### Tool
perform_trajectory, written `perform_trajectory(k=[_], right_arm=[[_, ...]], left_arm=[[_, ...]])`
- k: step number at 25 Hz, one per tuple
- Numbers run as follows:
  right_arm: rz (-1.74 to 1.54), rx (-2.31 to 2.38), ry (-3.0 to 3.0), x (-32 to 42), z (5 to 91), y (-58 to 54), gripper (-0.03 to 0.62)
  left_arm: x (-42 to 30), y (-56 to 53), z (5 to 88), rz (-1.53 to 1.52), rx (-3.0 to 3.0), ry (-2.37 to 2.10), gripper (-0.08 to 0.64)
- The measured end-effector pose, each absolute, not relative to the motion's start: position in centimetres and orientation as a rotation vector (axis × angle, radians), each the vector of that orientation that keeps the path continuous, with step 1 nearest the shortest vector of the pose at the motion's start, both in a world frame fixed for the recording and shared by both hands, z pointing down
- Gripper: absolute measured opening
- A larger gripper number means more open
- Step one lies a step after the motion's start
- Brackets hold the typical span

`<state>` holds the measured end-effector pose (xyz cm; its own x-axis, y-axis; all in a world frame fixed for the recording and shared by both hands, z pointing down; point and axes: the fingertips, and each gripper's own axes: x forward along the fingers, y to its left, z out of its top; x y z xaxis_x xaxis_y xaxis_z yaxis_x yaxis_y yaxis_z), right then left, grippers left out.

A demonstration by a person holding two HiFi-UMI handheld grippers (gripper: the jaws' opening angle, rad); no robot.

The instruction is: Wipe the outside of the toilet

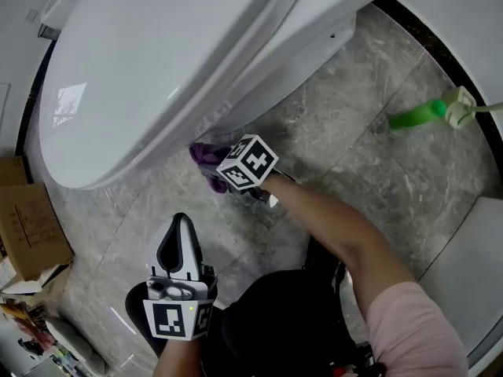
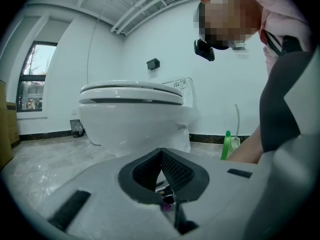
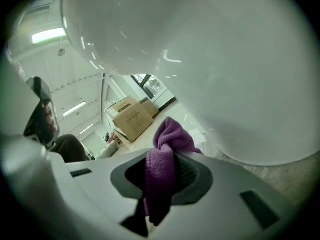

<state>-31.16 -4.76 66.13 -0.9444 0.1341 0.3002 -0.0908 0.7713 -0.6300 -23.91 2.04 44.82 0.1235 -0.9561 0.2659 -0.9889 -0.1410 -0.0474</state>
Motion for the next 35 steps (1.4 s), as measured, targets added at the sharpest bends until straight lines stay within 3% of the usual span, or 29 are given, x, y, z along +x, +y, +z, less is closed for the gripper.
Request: perform_trajectory(k=[6, 12, 27, 35], right_arm=[[0.904, -0.072, -2.681, -27.3, 61.5, -2.6, 0.080], [0.740, 0.134, -2.714, -17.1, 54.9, -5.1, 0.080], [0.225, 1.134, -2.911, -0.9, 28.5, -12.4, 0.084], [0.112, 1.463, -2.798, 1.5, 26.7, -13.5, 0.091]], left_arm=[[-21.3, 1.3, 42.3, 0.181, 2.372, -1.877, 0.008], [-16.3, -1.6, 40.1, 0.092, 2.487, -1.757, 0.008], [-10.3, -10.3, 21.9, -0.229, 2.811, -1.720, 0.008], [-10.4, -12.4, 20.4, -0.189, 2.780, -1.818, 0.008]])
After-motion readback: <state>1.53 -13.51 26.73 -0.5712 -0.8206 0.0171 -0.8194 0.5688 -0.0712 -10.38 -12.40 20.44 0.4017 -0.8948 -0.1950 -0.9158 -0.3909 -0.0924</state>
